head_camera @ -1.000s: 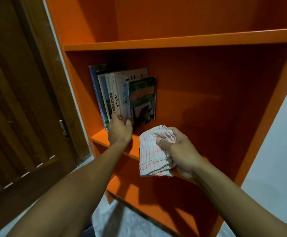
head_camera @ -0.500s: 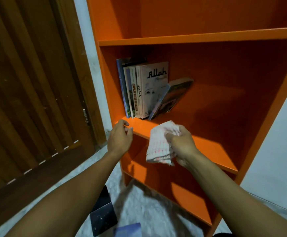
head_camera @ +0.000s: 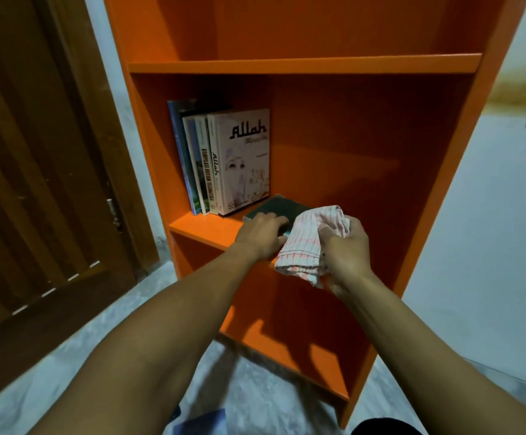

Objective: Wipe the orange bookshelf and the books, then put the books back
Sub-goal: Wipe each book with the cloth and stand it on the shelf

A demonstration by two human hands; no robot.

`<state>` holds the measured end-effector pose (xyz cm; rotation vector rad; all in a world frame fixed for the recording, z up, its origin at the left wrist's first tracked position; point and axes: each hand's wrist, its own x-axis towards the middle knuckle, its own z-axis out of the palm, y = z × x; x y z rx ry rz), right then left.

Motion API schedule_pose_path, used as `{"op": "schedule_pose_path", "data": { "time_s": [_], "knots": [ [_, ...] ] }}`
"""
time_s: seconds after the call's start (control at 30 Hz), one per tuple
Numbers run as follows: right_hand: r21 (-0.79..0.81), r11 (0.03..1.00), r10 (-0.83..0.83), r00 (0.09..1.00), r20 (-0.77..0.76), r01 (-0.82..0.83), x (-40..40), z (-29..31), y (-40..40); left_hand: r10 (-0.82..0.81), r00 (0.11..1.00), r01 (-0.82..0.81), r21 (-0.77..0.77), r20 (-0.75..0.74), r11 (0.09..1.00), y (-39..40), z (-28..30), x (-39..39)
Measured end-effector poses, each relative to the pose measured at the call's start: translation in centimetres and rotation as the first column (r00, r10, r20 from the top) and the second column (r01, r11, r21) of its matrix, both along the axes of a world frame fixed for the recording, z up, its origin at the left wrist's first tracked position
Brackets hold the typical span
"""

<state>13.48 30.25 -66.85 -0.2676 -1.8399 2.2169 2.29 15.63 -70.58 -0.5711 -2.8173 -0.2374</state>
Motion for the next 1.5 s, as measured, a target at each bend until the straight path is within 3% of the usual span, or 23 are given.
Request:
{"op": "schedule_pose_path", "data": {
  "time_s": [0.13,0.27,0.5,0.77,0.9,0.97,1.07,1.17,1.23,1.4,1.5],
  "knots": [
    [0.013,0.999,0.031,0.997,-0.067,-0.03,0.2,0.8,1.0,-0.067,0.995,0.077,-0.144,0.074,0.987,1.3,1.0,-0.5],
    [0.044,0.998,0.044,0.993,-0.105,-0.039,-0.2,0.7,1.4,-0.021,0.999,0.033,-0.297,0.042,0.954,2.4,1.6,-0.3],
    [0.026,0.997,0.081,0.988,-0.129,-0.078,-1.1,0.6,1.9,-0.046,0.981,0.104,-0.313,0.188,0.944,2.9,3.2,-2.1],
    [0.031,0.999,0.028,0.991,-0.13,-0.024,-2.3,0.1,1.6,-0.043,0.997,0.062,-0.33,0.066,0.942,2.8,1.7,-3.6],
    [0.041,0.999,0.028,0.992,-0.124,-0.024,-2.3,-0.3,1.9,-0.143,0.985,0.122,-0.195,-0.098,0.973,3.2,2.3,-4.5],
    [0.051,0.999,0.026,0.993,-0.119,-0.02,-2.3,-0.5,1.9,-0.08,0.988,0.065,-0.109,-0.131,0.992,2.7,2.7,-5.5],
    [0.044,0.999,0.027,0.993,-0.117,-0.022,-2.2,-0.7,1.6,0.055,0.992,-0.026,0.239,-0.113,0.971,1.2,3.7,-6.6],
    [0.004,0.998,0.056,0.993,-0.104,-0.056,-2.1,-0.6,1.0,0.14,0.984,-0.031,0.663,-0.112,0.748,-0.9,5.5,-6.3],
    [-0.019,0.996,0.082,0.991,-0.104,-0.084,-2.0,-0.6,0.7,0.2,0.98,-0.103,0.792,-0.025,0.602,-2.4,6.0,-6.0],
    [-0.014,0.997,0.08,0.991,-0.108,-0.082,-1.9,-0.7,-0.4,0.404,0.905,-0.355,0.752,0.13,0.555,-4.9,5.6,-5.7],
    [-0.016,0.997,0.076,0.992,-0.104,-0.078,-1.8,-0.8,-0.8,0.441,0.868,-0.478,0.626,0.229,0.616,-5.0,4.4,-5.3]
  ]
}}
